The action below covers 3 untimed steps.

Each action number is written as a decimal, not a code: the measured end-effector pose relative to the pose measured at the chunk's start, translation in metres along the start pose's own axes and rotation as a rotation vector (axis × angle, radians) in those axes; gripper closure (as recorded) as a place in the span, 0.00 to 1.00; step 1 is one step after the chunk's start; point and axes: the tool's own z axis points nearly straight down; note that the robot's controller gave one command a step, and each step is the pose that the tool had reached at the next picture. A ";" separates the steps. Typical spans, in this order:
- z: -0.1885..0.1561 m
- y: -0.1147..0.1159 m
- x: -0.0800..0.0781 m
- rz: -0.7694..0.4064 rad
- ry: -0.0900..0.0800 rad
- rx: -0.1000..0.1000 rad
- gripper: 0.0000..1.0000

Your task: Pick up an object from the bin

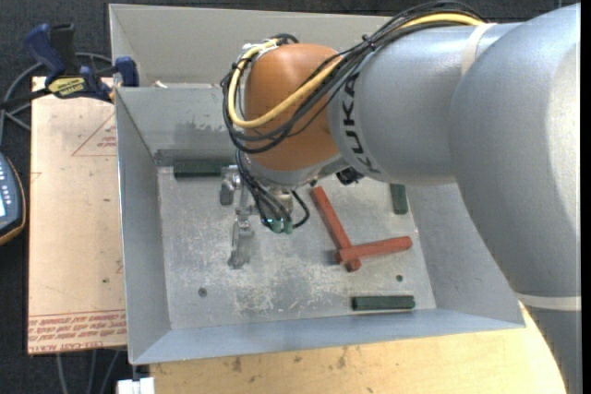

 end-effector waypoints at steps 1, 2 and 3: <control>0.030 -0.099 -0.080 -0.142 -0.011 0.004 0.00; 0.001 -0.169 -0.049 -0.184 -0.009 0.003 0.00; 0.076 -0.189 -0.041 -0.812 -0.007 0.002 0.00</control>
Offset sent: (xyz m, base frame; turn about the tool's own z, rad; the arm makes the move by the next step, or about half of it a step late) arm 0.0778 -0.0934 -0.0296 -0.1489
